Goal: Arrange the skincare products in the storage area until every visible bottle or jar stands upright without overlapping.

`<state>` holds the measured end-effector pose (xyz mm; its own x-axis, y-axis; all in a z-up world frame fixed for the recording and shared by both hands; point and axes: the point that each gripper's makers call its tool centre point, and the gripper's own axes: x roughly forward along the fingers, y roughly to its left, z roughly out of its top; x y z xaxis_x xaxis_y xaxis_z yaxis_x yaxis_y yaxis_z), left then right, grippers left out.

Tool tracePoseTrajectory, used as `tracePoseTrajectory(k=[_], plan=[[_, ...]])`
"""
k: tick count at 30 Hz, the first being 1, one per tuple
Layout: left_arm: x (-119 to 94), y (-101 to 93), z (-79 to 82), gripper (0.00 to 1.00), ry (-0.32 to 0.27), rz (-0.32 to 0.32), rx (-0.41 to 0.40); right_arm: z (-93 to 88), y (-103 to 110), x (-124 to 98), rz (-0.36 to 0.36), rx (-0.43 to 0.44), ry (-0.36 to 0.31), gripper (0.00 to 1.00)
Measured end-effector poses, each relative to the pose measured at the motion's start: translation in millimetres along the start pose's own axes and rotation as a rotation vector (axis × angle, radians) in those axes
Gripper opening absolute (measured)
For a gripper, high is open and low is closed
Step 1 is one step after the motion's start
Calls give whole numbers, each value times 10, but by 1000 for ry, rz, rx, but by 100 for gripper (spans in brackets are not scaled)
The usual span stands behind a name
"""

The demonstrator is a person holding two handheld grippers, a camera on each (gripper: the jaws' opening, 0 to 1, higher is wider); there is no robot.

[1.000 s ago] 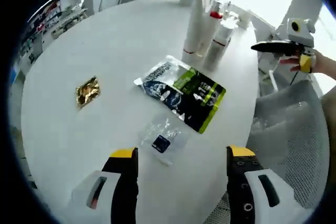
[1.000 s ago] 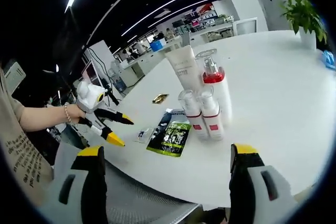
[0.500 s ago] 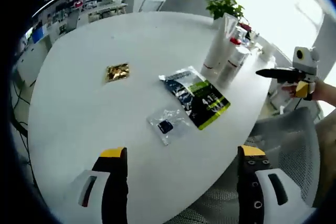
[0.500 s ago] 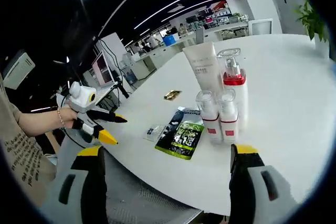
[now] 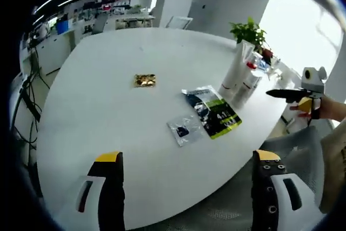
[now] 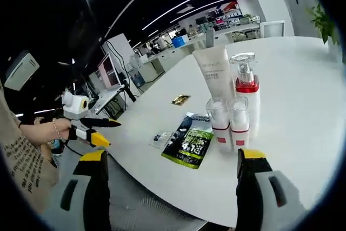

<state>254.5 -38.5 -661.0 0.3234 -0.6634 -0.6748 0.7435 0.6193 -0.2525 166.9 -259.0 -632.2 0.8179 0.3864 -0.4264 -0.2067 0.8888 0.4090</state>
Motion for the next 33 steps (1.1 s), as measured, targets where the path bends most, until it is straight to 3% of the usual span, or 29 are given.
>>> tracePoseTrajectory(k=[5,11,17,24,33], plan=[[-68,31,-13,97,-29,19,-44,-5,-32,-15,-8,11,-7,100],[-73,71,-52,97,-2,33,-27,-6,-30,-4,-8,18,-12,100],[-38,83,15,97,-1,33,-20,-7,-42,-4,-11,25,-18,100],[71,143,124,97,17,55,-19,-56,-131,-99,-41,54,-30,100],[390,254,281,97,91,86,34,-99,-326,-288,-109,101,-62,100]])
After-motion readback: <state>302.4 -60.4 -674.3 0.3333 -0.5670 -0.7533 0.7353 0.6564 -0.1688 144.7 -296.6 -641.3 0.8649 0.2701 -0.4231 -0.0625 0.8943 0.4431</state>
